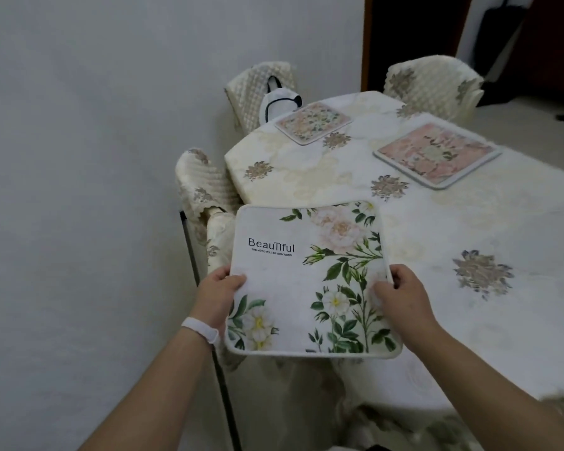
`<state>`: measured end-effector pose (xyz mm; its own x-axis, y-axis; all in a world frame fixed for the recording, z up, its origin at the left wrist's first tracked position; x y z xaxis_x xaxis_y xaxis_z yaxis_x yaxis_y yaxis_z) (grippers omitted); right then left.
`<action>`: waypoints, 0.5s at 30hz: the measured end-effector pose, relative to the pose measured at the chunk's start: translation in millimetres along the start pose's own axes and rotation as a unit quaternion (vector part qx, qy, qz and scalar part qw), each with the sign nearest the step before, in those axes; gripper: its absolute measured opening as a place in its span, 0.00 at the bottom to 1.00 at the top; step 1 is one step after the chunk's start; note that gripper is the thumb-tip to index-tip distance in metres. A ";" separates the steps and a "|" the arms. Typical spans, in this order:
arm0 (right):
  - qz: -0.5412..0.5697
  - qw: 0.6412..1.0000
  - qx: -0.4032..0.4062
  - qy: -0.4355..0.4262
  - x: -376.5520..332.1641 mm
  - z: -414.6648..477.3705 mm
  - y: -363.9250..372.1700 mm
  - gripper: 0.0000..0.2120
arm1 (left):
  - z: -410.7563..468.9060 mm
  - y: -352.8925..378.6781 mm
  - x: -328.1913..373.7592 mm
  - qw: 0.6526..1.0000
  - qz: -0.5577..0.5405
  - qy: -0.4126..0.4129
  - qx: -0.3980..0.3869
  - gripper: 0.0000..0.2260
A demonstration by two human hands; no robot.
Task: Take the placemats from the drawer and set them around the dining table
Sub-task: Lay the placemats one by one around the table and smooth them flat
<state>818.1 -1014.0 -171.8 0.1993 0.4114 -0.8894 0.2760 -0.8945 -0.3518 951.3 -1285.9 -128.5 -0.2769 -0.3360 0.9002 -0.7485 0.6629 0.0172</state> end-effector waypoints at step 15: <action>0.006 0.982 0.118 0.150 44.4 36.4 24.6 0.04 | 163.7 94.6 13.4 0.950 0.213 0.024 -0.226 0.09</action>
<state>799.5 -1024.1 -230.6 0.4788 0.4027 -0.7801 0.0533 -0.9003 -0.4321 778.1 -1337.1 -186.1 -0.4604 0.0514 0.8862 -0.2366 0.9551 -0.1782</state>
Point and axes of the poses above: each hand's wrist, its own z-axis towards the middle knuckle, its own y-axis out of the palm, x = y × z, the point moved 3 cm from there along z, towards the middle knuckle, and after that the axes turned 6 degrees about -z, right-handed, at the moved point
